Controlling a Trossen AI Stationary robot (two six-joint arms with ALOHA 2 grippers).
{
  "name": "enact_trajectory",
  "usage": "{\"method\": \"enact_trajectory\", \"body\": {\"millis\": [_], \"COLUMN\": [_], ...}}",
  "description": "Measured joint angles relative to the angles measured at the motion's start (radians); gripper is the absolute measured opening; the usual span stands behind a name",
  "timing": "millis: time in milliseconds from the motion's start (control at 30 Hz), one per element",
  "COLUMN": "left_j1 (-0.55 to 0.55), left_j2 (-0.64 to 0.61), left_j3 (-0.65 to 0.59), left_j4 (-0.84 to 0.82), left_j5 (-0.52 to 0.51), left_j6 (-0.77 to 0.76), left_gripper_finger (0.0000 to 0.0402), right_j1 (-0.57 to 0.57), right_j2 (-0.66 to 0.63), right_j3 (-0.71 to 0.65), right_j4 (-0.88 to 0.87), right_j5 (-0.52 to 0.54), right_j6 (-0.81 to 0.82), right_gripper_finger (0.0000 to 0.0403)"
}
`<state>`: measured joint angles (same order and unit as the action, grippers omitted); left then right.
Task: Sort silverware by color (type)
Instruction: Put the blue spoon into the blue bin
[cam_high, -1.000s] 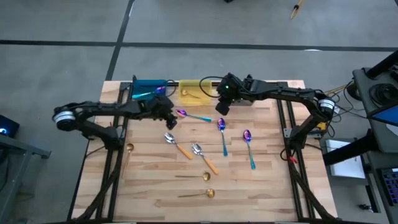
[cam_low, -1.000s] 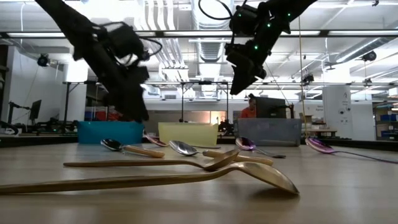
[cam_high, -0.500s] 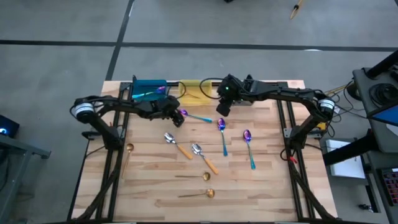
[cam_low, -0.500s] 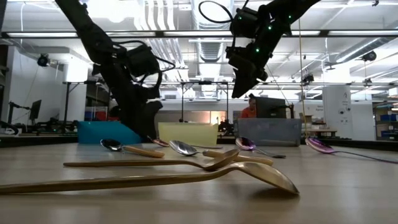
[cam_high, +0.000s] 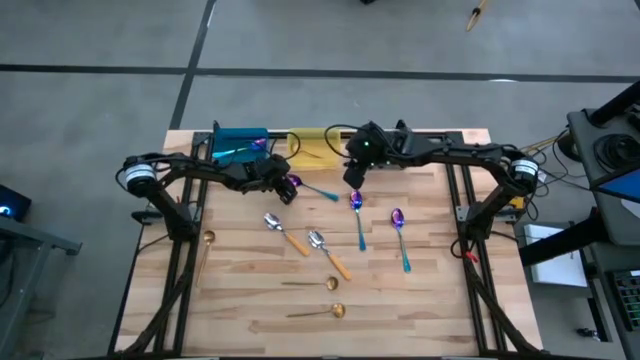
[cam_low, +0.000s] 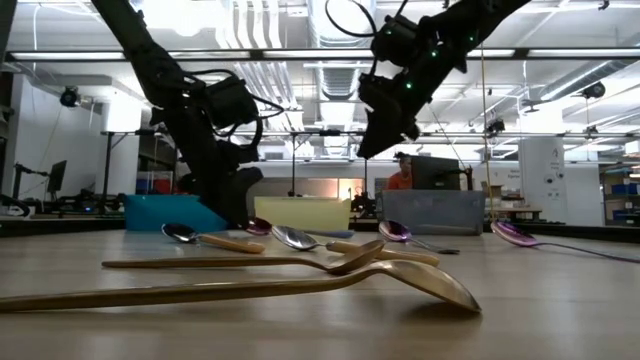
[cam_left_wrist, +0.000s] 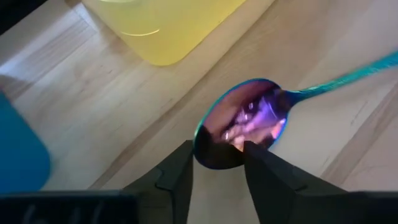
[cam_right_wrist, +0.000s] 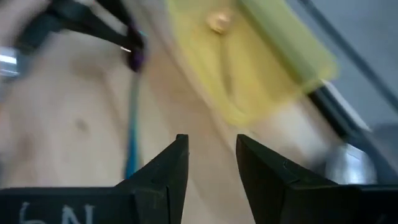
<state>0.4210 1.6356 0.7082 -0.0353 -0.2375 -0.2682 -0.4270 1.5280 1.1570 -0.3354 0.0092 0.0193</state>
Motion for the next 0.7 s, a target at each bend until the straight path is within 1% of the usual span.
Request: {"method": "enact_trajectory", "body": {"millis": [67,133,300,467,700], "left_j1": [0.000,0.000,0.000,0.000,0.000], "left_j2": [0.000,0.000,0.000,0.000,-0.001], "left_j3": [0.000,0.000,0.000,0.000,0.000], "left_j4": [0.000,0.000,0.000,-0.001,-0.006], "left_j5": [0.000,0.000,0.000,0.001,0.002], "left_j6": [0.005,0.009,0.018,0.023,0.024], "left_gripper_finger": [0.0100,0.0089,0.0076,0.0076,0.0076], "right_j1": [0.005,0.017,0.054,0.084,0.095], "right_j2": [0.000,0.000,0.026,0.096,0.172], "right_j3": [-0.021,-0.040,-0.040,0.037,0.127], "right_j4": [0.058,0.107,0.154,0.155,0.091], "right_j5": [-0.065,-0.096,-0.098,-0.097,-0.096], "right_j6": [0.005,0.009,-0.005,-0.018,0.042], "right_gripper_finger": [0.0121,0.0117,0.0107,0.0097,0.0085]}}
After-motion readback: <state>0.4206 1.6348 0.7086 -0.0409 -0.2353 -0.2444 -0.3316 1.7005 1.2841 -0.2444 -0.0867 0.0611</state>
